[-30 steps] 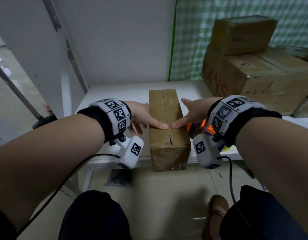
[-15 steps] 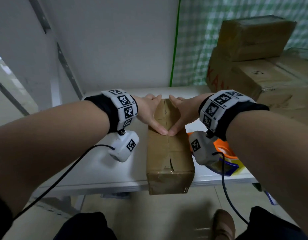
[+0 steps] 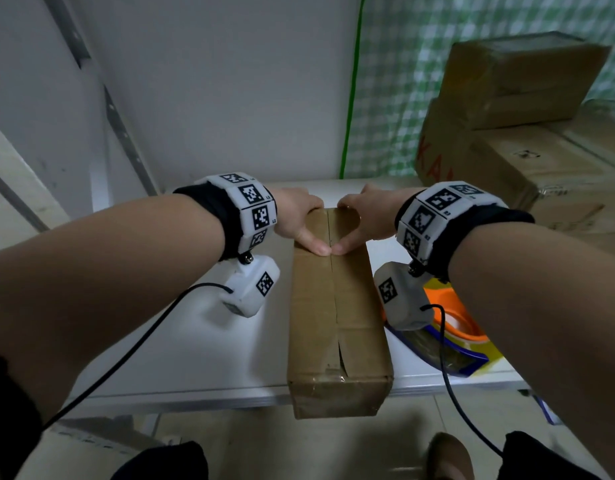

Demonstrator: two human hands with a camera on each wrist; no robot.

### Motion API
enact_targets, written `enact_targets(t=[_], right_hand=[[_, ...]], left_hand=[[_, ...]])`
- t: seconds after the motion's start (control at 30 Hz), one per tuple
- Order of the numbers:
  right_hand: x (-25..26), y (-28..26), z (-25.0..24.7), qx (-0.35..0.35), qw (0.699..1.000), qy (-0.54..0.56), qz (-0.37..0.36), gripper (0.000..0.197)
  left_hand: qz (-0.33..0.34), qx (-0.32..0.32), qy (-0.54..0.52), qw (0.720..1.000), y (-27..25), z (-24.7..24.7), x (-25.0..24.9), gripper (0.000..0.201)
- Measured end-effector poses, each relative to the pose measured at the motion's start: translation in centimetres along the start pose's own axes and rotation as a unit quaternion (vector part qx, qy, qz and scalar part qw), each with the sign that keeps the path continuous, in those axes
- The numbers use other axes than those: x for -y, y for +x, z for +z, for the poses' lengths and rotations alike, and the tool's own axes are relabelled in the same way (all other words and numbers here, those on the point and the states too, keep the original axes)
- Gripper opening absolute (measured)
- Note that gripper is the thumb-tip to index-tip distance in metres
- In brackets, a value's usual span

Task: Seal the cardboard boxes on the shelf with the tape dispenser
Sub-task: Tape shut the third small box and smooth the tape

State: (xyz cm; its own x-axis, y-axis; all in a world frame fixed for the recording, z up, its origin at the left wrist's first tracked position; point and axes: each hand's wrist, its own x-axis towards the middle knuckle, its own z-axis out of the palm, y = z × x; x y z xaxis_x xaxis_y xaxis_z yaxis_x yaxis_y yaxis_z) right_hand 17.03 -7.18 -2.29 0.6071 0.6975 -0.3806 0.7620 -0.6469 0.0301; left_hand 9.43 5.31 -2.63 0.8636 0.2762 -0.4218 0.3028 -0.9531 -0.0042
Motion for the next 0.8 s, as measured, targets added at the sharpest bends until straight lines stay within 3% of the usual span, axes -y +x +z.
enact_targets(t=[0.23, 0.33, 0.47, 0.57, 0.73, 0.8], right_hand=[[-0.5, -0.4, 0.1, 0.007, 0.999, 0.045, -0.013, 0.065], [-0.9, -1.2, 0.6, -0.001, 0.997, 0.077, -0.006, 0.06], [-1.9, -2.4, 1.8, -0.023, 0.984, 0.173, 0.021, 0.058], [-2.5, -3.7, 3.2, -0.042, 0.979, 0.191, 0.055, 0.05], [-2.6, -7.0, 4.4, -0.02, 0.99, 0.113, 0.083, 0.042], [-2.6, -8.0, 5.0, 0.022, 0.996, 0.042, 0.08, 0.051]], left_hand=[[-0.027, -0.026, -0.012, 0.999, 0.6, 0.2, 0.1, 0.061], [-0.034, -0.038, -0.005, 0.999, 0.1, 0.5, 0.0, 0.05], [-0.026, -0.035, -0.017, 0.999, -1.5, 1.4, -0.3, 0.06], [0.015, -0.033, -0.05, 0.998, -3.8, 2.5, -1.5, 0.071], [0.055, 0.028, -0.066, 0.996, -7.9, 4.2, -4.1, 0.101], [0.067, 0.045, -0.042, 0.996, -9.4, 4.7, -5.0, 0.113]])
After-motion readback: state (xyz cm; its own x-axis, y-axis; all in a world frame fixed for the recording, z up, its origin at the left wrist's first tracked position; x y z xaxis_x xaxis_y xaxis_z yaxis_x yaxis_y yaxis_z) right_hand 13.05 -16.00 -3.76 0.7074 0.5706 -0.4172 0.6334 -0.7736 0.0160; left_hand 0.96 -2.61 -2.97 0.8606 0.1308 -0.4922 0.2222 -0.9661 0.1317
